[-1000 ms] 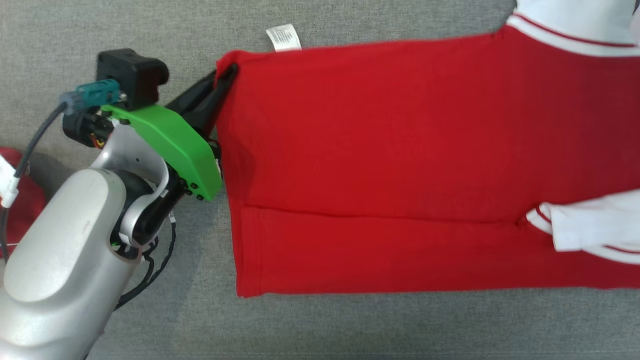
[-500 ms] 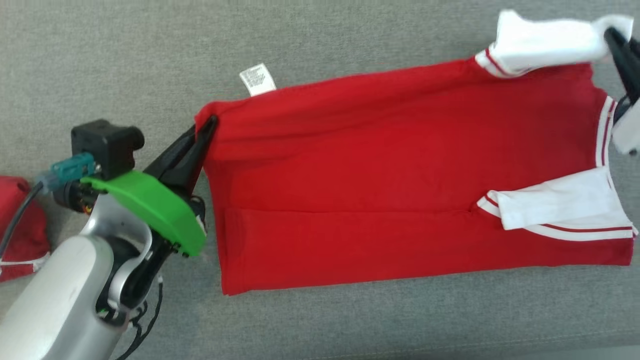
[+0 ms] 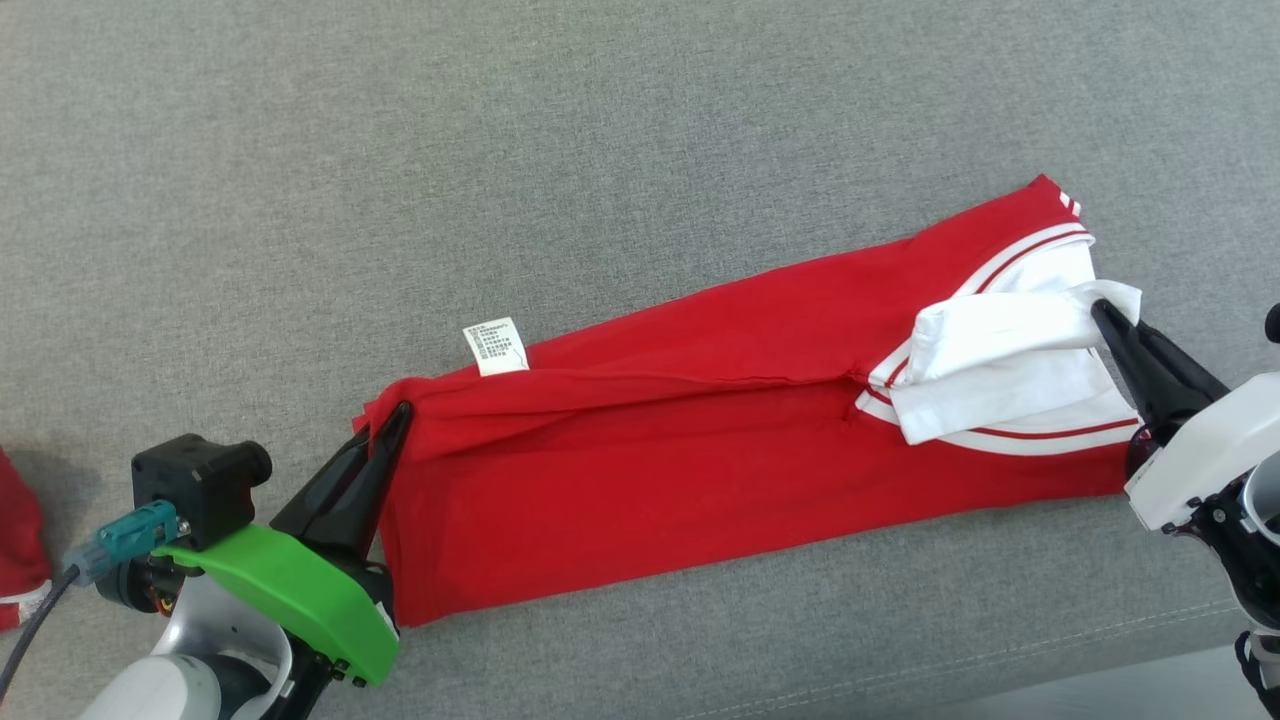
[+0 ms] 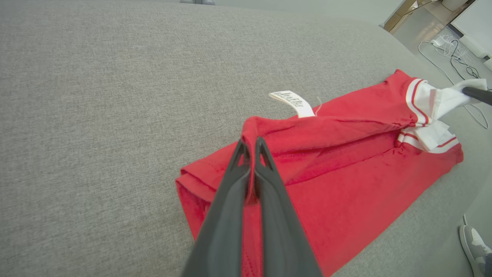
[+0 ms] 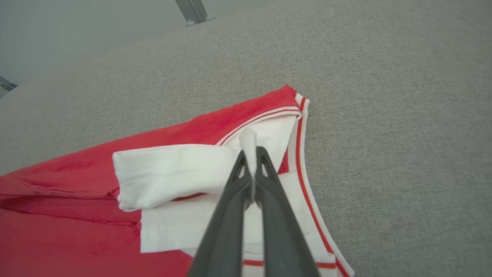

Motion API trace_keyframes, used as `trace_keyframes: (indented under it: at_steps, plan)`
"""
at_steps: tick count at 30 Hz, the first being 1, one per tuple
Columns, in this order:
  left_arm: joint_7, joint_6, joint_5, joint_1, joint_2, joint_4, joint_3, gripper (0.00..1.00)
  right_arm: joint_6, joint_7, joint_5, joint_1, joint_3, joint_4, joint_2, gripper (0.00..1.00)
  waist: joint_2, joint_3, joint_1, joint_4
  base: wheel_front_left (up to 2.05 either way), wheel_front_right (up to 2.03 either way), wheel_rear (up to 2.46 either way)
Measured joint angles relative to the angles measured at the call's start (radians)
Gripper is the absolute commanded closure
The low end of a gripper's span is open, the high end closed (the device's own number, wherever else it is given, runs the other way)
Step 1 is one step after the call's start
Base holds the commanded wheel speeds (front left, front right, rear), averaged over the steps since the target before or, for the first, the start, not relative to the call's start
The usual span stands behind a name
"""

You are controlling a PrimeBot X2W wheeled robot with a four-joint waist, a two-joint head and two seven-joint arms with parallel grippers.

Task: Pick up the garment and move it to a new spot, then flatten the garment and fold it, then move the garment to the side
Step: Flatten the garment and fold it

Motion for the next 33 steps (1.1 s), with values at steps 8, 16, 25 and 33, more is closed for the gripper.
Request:
trace_keyframes:
  at_steps: [8, 16, 25, 33]
  plan:
    - [-0.030, 0.012, 0.023, 0.029, -0.014, 0.028, -0.024, 0.00, 0.000, -0.012, -0.049, 0.022, -0.012, 0.053, 0.011, 0.00, 0.0000, -0.019, 0.0000, 0.010, 0.00, 0.00, 0.00]
    - [-0.250, 0.112, 0.094, 0.151, -0.070, 0.048, 0.022, 0.00, 0.000, 0.049, -0.105, 0.054, -0.068, 0.065, 0.010, 0.00, 0.0000, -0.038, 0.0000, 0.014, 0.00, 0.00, 0.00]
    - [-0.411, 0.099, 0.293, 0.184, -0.246, 0.125, 0.100, 0.00, 0.000, 0.150, -0.170, -0.025, -0.052, 0.194, 0.021, 0.00, 0.0000, -0.039, 0.0000, 0.051, 0.00, 0.00, 0.00]
    - [-0.413, -0.047, 0.426, 0.194, -0.417, 0.156, 0.240, 0.00, 0.000, 0.164, -0.187, -0.091, 0.015, 0.352, -0.030, 0.00, 0.0000, -0.031, 0.0000, 0.108, 0.00, 0.00, 0.00]
